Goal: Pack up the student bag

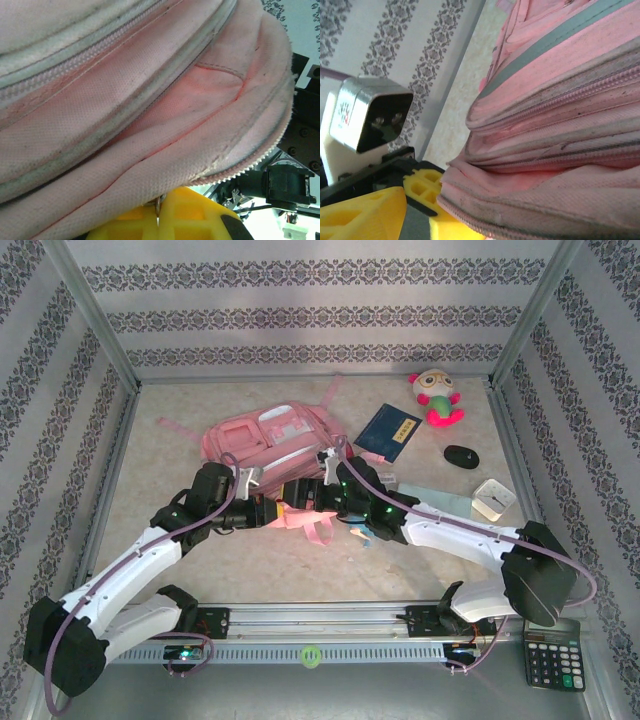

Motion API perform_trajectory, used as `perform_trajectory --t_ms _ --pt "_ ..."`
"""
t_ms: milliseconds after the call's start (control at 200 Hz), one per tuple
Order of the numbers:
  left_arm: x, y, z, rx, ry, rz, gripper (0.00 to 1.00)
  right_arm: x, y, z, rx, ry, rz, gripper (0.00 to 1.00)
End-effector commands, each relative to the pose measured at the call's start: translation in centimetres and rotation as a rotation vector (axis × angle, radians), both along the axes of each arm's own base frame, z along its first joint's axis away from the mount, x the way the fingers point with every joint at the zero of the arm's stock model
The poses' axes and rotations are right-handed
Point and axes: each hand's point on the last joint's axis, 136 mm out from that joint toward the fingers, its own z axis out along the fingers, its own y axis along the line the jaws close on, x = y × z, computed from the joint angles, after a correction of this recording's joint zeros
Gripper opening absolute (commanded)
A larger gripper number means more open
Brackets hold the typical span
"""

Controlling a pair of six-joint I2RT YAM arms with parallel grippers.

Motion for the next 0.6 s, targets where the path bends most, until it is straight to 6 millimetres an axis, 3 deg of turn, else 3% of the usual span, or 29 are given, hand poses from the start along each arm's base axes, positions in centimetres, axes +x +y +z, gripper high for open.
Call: perform_trajectory --t_ms 0,225,315,455,530,595 --pt "0.6 -1.2 2.1 -0.062 -0.096 -0.046 0.00 1.3 1.1 2.5 0.104 -0.015 -0.091 0.78" --pt "0.1 -1.7 1.4 -0.061 -0.075 -0.087 0.00 3.2 2.6 1.9 0.192 0.060 -0.183 0.74" --pt "-0.2 -1.2 0.5 -0.006 -0.048 -0.095 0.00 3.9 2.0 1.5 0.193 0.064 -0.213 0.45" --pt "-0.3 1.5 -1.2 0.188 -0.034 -0.058 0.00 3.9 -0.1 1.8 0.166 0.034 -0.156 0.15" --pt "-0.5 2.9 -1.9 0.271 -0.025 -0.048 0.00 3.7 -1.6 1.6 0.146 0.036 -0.115 0.05" --pt "-0.4 4.2 -2.4 0.340 -0.019 -0.034 0.00 3.2 -2.4 2.1 0.134 0.020 -0.054 0.02"
